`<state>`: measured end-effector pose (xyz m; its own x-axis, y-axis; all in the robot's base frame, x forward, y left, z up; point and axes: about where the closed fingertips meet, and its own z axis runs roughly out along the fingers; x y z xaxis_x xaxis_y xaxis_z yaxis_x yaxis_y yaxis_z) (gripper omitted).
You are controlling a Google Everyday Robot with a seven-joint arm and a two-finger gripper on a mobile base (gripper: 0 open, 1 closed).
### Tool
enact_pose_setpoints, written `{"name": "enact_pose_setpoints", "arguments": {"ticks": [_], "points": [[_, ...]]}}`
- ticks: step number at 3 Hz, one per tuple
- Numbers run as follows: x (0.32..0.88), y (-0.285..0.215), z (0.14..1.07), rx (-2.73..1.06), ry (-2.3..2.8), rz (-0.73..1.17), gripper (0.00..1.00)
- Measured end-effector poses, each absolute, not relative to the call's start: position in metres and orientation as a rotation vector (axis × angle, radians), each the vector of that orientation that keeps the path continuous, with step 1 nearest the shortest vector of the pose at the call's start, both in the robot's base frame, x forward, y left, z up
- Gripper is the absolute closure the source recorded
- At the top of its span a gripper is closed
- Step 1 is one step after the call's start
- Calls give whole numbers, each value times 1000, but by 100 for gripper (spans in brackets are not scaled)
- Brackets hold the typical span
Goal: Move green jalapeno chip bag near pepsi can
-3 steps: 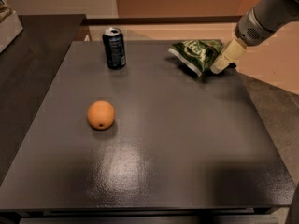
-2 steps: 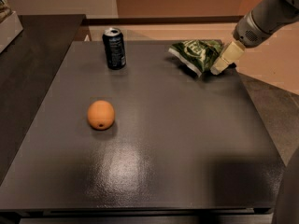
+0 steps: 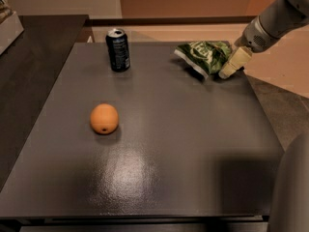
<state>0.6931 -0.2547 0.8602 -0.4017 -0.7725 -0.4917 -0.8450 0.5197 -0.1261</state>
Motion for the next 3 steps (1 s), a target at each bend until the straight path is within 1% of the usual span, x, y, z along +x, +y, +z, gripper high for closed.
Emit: {"name": "enact_pose_setpoints", "arguments": {"ticks": [2, 3], "points": [[689, -248, 866, -1320, 2250, 245, 64], [680, -233, 877, -1341, 2224, 269, 87]]}}
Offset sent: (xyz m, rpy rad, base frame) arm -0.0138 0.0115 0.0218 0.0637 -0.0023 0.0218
